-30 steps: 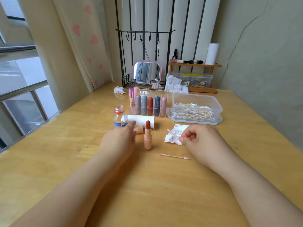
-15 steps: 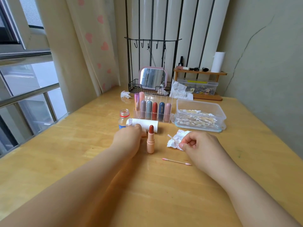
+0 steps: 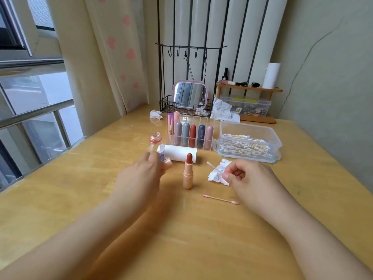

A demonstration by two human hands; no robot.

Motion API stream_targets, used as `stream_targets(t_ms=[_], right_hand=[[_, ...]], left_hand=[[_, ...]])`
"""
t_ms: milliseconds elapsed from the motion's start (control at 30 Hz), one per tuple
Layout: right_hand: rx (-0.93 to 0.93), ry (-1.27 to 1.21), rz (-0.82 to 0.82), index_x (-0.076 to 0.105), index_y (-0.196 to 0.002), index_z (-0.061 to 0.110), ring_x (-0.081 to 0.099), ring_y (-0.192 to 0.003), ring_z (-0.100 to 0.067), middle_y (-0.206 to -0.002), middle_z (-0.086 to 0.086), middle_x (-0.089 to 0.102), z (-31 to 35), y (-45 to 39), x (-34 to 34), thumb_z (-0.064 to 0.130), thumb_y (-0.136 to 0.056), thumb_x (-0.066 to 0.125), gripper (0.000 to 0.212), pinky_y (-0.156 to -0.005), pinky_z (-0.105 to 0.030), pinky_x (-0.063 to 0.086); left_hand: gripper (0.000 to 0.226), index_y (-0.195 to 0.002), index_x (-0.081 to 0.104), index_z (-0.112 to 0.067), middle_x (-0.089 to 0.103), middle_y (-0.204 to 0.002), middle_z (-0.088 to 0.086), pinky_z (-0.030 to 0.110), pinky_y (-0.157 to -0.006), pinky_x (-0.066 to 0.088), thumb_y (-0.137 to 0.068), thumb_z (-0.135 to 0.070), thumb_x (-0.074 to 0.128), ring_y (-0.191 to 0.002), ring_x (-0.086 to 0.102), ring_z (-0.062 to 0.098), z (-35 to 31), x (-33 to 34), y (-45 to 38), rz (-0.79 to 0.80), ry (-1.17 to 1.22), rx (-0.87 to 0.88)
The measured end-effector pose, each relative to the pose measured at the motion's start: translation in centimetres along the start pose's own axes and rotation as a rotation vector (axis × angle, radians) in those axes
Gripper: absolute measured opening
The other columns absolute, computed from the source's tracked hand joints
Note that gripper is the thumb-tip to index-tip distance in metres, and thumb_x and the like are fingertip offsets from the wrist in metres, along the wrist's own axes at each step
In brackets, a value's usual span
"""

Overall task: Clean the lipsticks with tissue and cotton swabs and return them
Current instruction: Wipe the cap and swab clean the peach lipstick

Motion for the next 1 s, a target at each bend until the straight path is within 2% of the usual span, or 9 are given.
stream_targets(t_ms=[67, 167, 333, 433, 533, 667, 833, 900, 1000], right_hand=[[-0.026, -0.030, 0.015, 0.061, -0.079, 0.025, 0.059, -0.072, -0.006, -0.079, 0.010, 0.065, 0.8, 0.2, -0.2, 0.021, -0.092, 0.059, 0.013, -0.056, -0.015, 0.047], [-0.128, -0.072, 0.043, 0.057, -0.080, 0.026, 0.060, -0.071, -0.003, -0.073, 0.013, 0.068, 2.6, 0.7, -0.4, 0.020, -0.093, 0.056, 0.014, -0.064, -0.021, 0.050], [-0.307, -0.070, 0.065, 0.068, -0.094, 0.023, 0.056, -0.073, -0.003, -0.071, 0.014, 0.064, 4.5, 1.4, -0.4, 0.015, -0.090, 0.060, 0.012, -0.064, -0.022, 0.049], [-0.438, 0.025, 0.000, 0.071, -0.091, 0.021, 0.057, -0.079, -0.002, -0.073, 0.018, 0.062, 5.4, 1.7, -0.1, 0.019, -0.086, 0.062, 0.011, -0.069, -0.013, 0.046], [-0.546, 0.095, -0.067, 0.071, -0.088, 0.018, 0.055, -0.074, -0.006, -0.075, 0.012, 0.063, 6.0, 2.1, 0.1, 0.018, -0.081, 0.060, 0.012, -0.068, -0.019, 0.045], [-0.640, 0.214, -0.152, 0.068, -0.084, 0.014, 0.039, -0.069, -0.002, -0.070, 0.023, 0.041, 6.9, 2.6, -0.1, 0.017, -0.083, 0.058, 0.010, -0.064, -0.013, 0.033], [-0.732, 0.169, -0.036, 0.067, -0.080, 0.016, 0.038, -0.065, 0.000, -0.065, 0.018, 0.041, 8.0, 3.4, 0.5, 0.019, -0.083, 0.053, 0.014, -0.062, -0.008, 0.031], [-0.735, 0.183, -0.091, 0.068, -0.082, 0.013, 0.037, -0.066, 0.000, -0.067, 0.018, 0.042, 8.0, 3.5, 0.0, 0.016, -0.085, 0.058, 0.010, -0.063, -0.007, 0.032], [-0.728, 0.272, -0.164, 0.068, -0.083, 0.010, 0.031, -0.069, 0.000, -0.071, 0.025, 0.031, 8.0, 3.2, -0.2, 0.009, -0.083, 0.061, 0.007, -0.065, -0.011, 0.028]], left_hand=[[0.016, -0.105, 0.048, -0.012, 0.058, -0.107, 0.004, 0.035, -0.069, 0.047, -0.094, -0.023, 0.053, -0.091, 0.062, 0.028, 0.5, -1.2, 1.0, -0.093, 0.334, 0.096], [0.014, -0.092, 0.053, -0.020, 0.067, -0.093, -0.006, 0.025, -0.075, 0.052, -0.087, -0.013, 0.064, -0.086, 0.063, 0.008, 0.7, -1.1, 0.8, -0.002, 0.737, 0.128], [0.017, -0.099, 0.063, -0.026, 0.069, -0.085, -0.012, 0.017, -0.076, 0.049, -0.084, -0.020, 0.068, -0.082, 0.062, 0.005, -0.7, -0.1, 1.4, 0.137, 1.203, 0.103], [0.022, -0.101, 0.065, -0.025, 0.070, -0.082, -0.010, 0.014, -0.077, 0.048, -0.079, -0.026, 0.059, -0.080, 0.064, 0.006, -1.5, 0.2, 2.0, 0.216, 1.309, 0.115], [0.030, -0.107, 0.063, -0.018, 0.069, -0.081, -0.011, 0.013, -0.075, 0.048, -0.080, -0.023, 0.054, -0.080, 0.064, 0.005, -2.3, 0.4, 2.5, 0.303, 1.371, 0.147], [0.032, -0.110, 0.063, -0.012, 0.069, -0.085, -0.011, 0.013, -0.074, 0.048, -0.081, -0.020, 0.051, -0.080, 0.064, 0.004, -2.4, 0.2, 2.7, 0.335, 1.399, 0.164], [0.025, -0.094, 0.072, -0.027, 0.070, -0.079, -0.012, 0.013, -0.074, 0.049, -0.079, -0.024, 0.051, -0.077, 0.066, 0.005, -1.7, 0.5, 2.9, 0.322, 1.410, 0.110], [0.027, -0.094, 0.072, -0.034, 0.069, -0.079, -0.012, 0.017, -0.078, 0.051, -0.079, -0.026, 0.051, -0.078, 0.067, 0.008, -1.9, 0.6, 3.0, 0.347, 1.414, 0.110], [0.027, -0.098, 0.071, -0.021, 0.067, -0.073, -0.012, 0.018, -0.077, 0.051, -0.082, -0.022, 0.050, -0.076, 0.066, 0.008, -2.1, 0.4, 3.0, 0.354, 1.447, 0.117]])
Point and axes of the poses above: each hand's wrist, its own y-axis away from the middle knuckle, its own x-axis out of the palm, z = x × y, the point moved 8 cm from there along -y, towards the middle knuckle
